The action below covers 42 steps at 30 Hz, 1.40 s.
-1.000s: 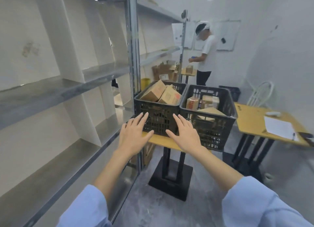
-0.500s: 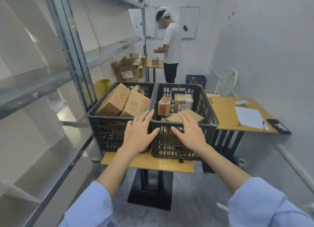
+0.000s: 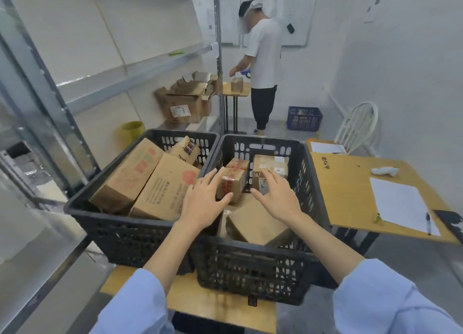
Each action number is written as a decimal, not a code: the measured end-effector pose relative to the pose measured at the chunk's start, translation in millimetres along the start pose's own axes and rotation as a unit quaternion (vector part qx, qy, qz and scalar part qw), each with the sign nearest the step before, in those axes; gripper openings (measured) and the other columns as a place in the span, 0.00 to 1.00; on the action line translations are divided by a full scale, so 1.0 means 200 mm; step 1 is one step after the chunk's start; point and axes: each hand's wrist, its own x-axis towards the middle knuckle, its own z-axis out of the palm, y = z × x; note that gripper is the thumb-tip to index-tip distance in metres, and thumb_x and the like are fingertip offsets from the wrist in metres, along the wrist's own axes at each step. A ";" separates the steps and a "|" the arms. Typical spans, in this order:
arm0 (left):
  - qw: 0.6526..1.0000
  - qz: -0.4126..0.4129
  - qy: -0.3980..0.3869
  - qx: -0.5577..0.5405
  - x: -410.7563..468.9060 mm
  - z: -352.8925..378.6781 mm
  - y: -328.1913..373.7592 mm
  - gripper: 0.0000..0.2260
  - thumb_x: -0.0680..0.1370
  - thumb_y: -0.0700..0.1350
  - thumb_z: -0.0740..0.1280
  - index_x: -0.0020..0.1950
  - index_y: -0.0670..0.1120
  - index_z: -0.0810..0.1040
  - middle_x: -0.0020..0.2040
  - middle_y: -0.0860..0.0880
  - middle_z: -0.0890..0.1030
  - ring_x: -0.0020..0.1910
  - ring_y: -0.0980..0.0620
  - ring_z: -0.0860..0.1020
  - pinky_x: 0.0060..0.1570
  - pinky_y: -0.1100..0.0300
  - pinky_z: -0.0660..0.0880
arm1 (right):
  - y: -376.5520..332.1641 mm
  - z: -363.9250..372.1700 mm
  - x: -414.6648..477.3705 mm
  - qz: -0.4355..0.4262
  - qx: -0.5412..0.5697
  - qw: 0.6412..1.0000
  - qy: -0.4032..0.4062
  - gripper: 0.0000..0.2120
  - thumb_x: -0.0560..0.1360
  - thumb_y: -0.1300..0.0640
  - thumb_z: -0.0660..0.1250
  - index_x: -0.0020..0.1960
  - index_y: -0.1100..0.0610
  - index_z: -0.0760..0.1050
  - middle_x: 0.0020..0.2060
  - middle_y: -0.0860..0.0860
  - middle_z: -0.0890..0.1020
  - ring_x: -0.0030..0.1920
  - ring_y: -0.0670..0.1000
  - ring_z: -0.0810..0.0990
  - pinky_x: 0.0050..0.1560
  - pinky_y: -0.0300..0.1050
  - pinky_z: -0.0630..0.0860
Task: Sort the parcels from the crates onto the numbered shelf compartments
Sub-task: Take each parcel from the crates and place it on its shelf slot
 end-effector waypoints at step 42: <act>0.944 -0.203 -0.043 -0.258 0.71 0.76 -0.25 0.38 0.71 0.47 0.76 0.77 0.51 0.61 0.70 0.49 0.73 0.69 0.51 0.71 0.63 0.58 0.68 | 0.35 0.62 0.72 0.034 0.158 0.970 -0.181 0.43 0.75 0.47 0.71 0.81 0.44 0.48 0.76 0.46 0.65 0.74 0.50 0.66 0.71 0.55 0.68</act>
